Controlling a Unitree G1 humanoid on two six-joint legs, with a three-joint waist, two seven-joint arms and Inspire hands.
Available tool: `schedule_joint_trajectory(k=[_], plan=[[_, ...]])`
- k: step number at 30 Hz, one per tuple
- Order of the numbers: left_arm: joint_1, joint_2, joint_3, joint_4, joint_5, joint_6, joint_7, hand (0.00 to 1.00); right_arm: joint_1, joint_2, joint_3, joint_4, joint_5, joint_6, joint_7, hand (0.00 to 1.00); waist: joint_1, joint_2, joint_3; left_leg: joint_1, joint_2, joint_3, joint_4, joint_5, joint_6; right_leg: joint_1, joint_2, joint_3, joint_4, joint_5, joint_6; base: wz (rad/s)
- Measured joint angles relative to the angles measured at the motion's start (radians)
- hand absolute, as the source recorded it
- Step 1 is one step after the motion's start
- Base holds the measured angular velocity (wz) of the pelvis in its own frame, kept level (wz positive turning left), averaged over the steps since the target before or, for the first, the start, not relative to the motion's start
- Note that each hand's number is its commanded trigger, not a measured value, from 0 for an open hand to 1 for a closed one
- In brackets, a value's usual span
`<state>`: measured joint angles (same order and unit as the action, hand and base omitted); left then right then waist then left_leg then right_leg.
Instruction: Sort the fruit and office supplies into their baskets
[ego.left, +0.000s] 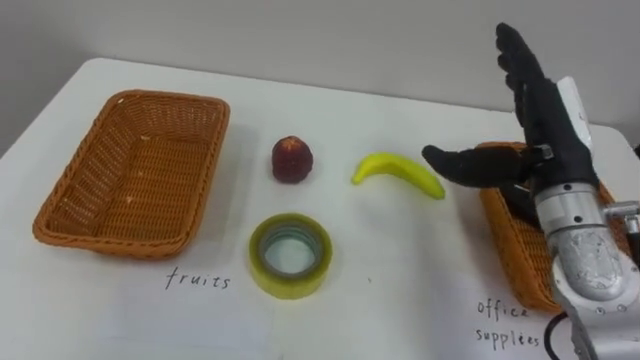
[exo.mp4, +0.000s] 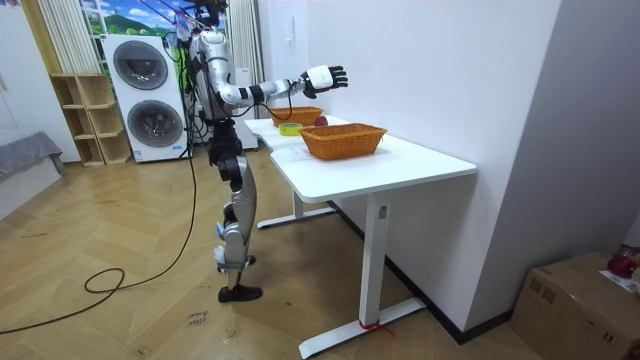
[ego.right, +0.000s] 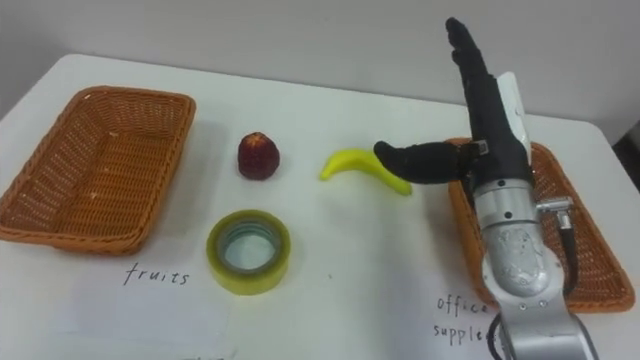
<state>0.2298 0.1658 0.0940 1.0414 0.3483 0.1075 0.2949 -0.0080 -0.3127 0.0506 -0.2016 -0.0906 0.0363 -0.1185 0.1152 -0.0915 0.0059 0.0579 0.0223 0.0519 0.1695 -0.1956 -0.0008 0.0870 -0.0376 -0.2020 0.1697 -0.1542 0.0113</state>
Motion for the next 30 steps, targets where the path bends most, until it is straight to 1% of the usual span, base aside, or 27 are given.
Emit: schedule_joint_trajectory(k=[8, 11, 13, 15, 18, 20, 22, 27, 30], plan=[[-0.004, -0.001, 0.0, -0.001, -0.001, 0.003, 0.008, 0.0, -0.031, 0.018, 0.021, 0.0, 0.007, 0.0, 0.016, 0.0, 0.003, 0.0, -0.0013, -0.011, -0.001, -0.014, 0.007, 0.0, 0.0, -0.002, -0.001, -0.02, -0.001, 0.0, 0.0, 0.07], [-0.007, -0.002, -0.001, -0.001, -0.004, 0.003, 0.009, 0.0, -0.032, 0.022, 0.054, 0.002, 0.013, 0.0, 0.032, 0.0, 0.008, 0.002, -0.0019, -0.011, -0.001, -0.014, 0.007, 0.0, 0.0, -0.002, -0.001, -0.02, -0.001, 0.0, 0.0, 0.0], [-0.009, -0.004, -0.001, -0.004, -0.004, 0.004, 0.009, 0.0, -0.032, 0.036, 0.074, 0.014, 0.014, 0.0, 0.046, 0.0, 0.011, 0.001, -0.0021, -0.011, -0.001, -0.014, 0.009, 0.0, 0.0, -0.002, -0.002, -0.02, -0.001, 0.0, 0.0, 0.0], [-0.015, -0.004, -0.001, -0.004, -0.004, 0.004, 0.009, 0.0, -0.032, 0.042, 0.09, 0.028, 0.014, 0.0, 0.053, 0.0, 0.016, 0.001, -0.0022, -0.011, -0.001, -0.013, 0.009, 0.0, 0.0, -0.002, -0.002, -0.02, -0.001, 0.0, 0.0, 0.0], [-0.027, -0.005, -0.001, -0.005, -0.004, 0.004, 0.009, 0.0, -0.032, 0.048, 0.104, 0.038, 0.011, 0.012, 0.074, 0.0, 0.026, 0.001, -0.0024, -0.012, -0.001, -0.013, 0.006, 0.0, 0.0, -0.002, -0.003, -0.019, -0.001, 0.0, 0.0, 0.0], [-0.03, -0.006, -0.001, -0.005, -0.003, 0.004, 0.01, 0.0, -0.033, 0.048, 0.116, 0.038, 0.011, 0.017, 0.09, 0.0, 0.028, 0.0, -0.0029, -0.012, -0.002, -0.013, 0.006, 0.0, 0.0, -0.002, -0.003, -0.019, -0.001, 0.0, 0.0, 0.0], [-0.03, -0.011, -0.001, -0.005, -0.003, 0.006, 0.021, 0.0, -0.032, 0.053, 0.129, 0.039, 0.011, 0.03, 0.114, 0.0, 0.028, -0.002, -0.0043, -0.012, -0.002, -0.013, 0.007, 0.001, 0.0, -0.001, -0.003, -0.019, -0.001, 0.0, 0.0, 0.0], [-0.03, -0.018, -0.005, -0.014, -0.003, 0.017, 0.027, 0.0, -0.045, 0.054, 0.157, 0.074, -0.002, 0.031, 0.136, 0.0, 0.03, -0.008, -0.0065, -0.014, -0.003, -0.014, 0.01, 0.001, 0.001, 0.0, -0.004, -0.02, -0.001, 0.0, 0.0, 0.0], [-0.035, -0.018, -0.031, -0.021, -0.003, 0.017, 0.027, 0.0, -0.053, 0.054, 0.169, 0.107, -0.002, 0.038, 0.147, 0.0, 0.034, -0.01, -0.0062, -0.015, -0.004, -0.014, 0.011, 0.001, 0.001, 0.0, -0.004, -0.02, -0.001, 0.0, 0.0, 0.0]])
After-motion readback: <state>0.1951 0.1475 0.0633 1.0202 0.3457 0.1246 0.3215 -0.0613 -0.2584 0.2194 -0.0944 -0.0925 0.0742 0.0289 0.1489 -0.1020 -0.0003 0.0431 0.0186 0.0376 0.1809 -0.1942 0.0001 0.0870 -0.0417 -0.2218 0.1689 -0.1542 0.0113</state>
